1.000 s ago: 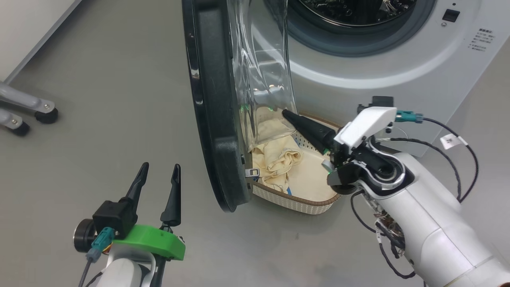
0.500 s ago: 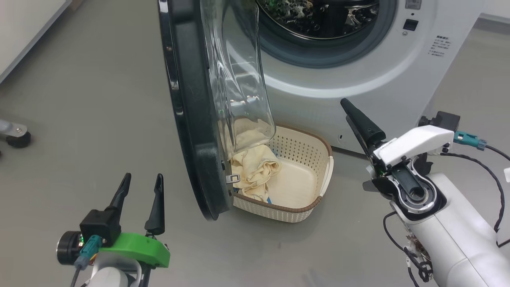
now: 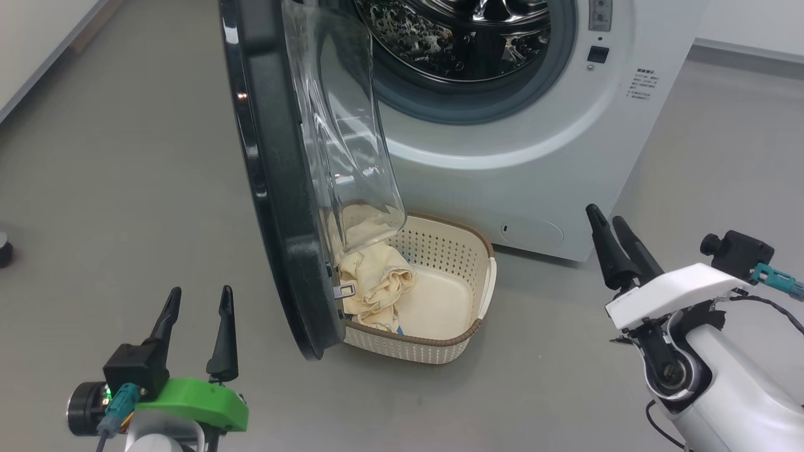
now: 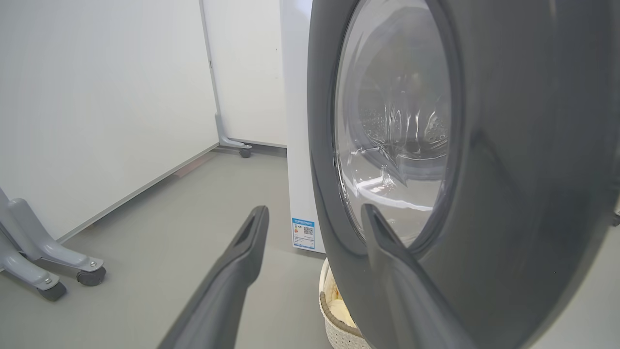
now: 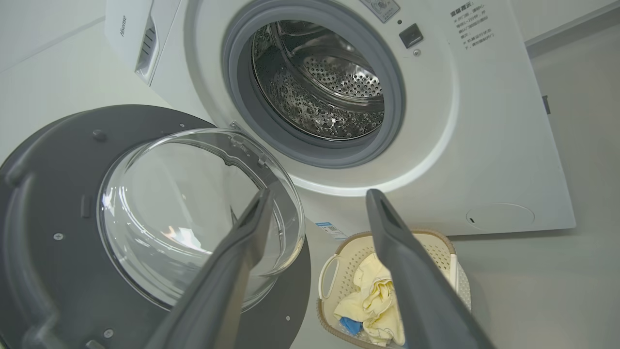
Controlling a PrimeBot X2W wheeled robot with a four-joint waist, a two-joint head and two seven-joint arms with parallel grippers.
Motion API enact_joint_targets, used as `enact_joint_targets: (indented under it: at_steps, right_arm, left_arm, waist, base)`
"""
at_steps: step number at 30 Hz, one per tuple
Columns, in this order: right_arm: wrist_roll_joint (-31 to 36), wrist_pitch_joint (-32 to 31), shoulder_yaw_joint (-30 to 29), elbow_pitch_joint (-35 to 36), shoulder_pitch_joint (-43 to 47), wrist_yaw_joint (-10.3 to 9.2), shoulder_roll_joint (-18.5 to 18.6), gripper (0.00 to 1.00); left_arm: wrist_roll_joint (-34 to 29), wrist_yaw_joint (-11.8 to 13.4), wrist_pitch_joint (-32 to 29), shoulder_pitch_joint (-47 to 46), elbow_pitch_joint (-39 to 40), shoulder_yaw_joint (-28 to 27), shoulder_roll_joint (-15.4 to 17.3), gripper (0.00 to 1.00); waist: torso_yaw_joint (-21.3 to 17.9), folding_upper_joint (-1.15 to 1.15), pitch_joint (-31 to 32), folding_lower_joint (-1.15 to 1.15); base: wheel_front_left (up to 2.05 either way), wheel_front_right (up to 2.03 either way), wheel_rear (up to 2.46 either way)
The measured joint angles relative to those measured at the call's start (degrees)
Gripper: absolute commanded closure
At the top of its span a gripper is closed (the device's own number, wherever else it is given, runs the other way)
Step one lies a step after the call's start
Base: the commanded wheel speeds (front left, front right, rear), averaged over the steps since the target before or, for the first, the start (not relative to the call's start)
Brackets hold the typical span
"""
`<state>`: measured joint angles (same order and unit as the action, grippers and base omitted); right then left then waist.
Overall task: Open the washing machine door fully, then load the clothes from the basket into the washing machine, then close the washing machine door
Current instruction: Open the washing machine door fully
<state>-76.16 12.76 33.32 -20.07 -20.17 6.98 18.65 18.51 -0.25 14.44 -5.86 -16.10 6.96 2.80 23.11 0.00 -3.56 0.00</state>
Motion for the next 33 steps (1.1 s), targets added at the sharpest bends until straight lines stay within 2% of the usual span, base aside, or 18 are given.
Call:
enact_joint_targets:
  at_steps: [3,11,15,16,20,33]
  right_arm:
    - [6.4,2.5,1.1,-0.8,0.4,-0.14,2.2,0.00]
    - [20.9,2.4,1.6,-1.5,1.1,-6.05,5.1,0.00]
    - [29.3,2.1,-3.2,1.0,1.3,-9.84,5.4,0.00]
    - [29.3,2.1,-3.2,1.0,1.3,-9.84,5.4,0.00]
    - [35.3,2.1,-6.3,4.0,2.2,-12.66,5.5,0.00]
    - [44.5,2.1,-11.2,8.9,13.9,-13.70,-0.3,0.00]
  left_arm:
    - [-0.2,0.0,0.0,0.1,0.0,-0.5,0.0,0.00]
    - [-0.5,0.0,0.0,0.1,0.0,-1.2,0.0,0.00]
    - [-0.5,0.0,0.0,0.1,0.0,-1.5,0.0,0.00]
    - [-0.5,0.0,0.0,0.1,0.0,-1.5,0.0,0.00]
    - [-0.6,0.0,0.0,0.1,0.0,-1.8,0.0,0.00]
    - [-2.0,-0.1,0.0,1.5,-0.7,-2.7,-0.1,0.00]
  waist:
    - [-0.6,0.00,0.2,0.00]
    - [-1.4,0.00,0.3,0.00]
    - [-1.7,0.00,0.3,0.00]
    - [-1.7,0.00,0.3,0.00]
    - [-2.0,0.00,0.4,0.00]
    - [-2.5,0.00,2.4,0.00]
  base:
    - [0.00,0.00,0.00]
    - [0.00,0.00,0.00]
    - [0.00,0.00,0.00]
    - [0.00,0.00,0.00]
    - [0.00,0.00,0.00]
    - [0.00,0.00,0.00]
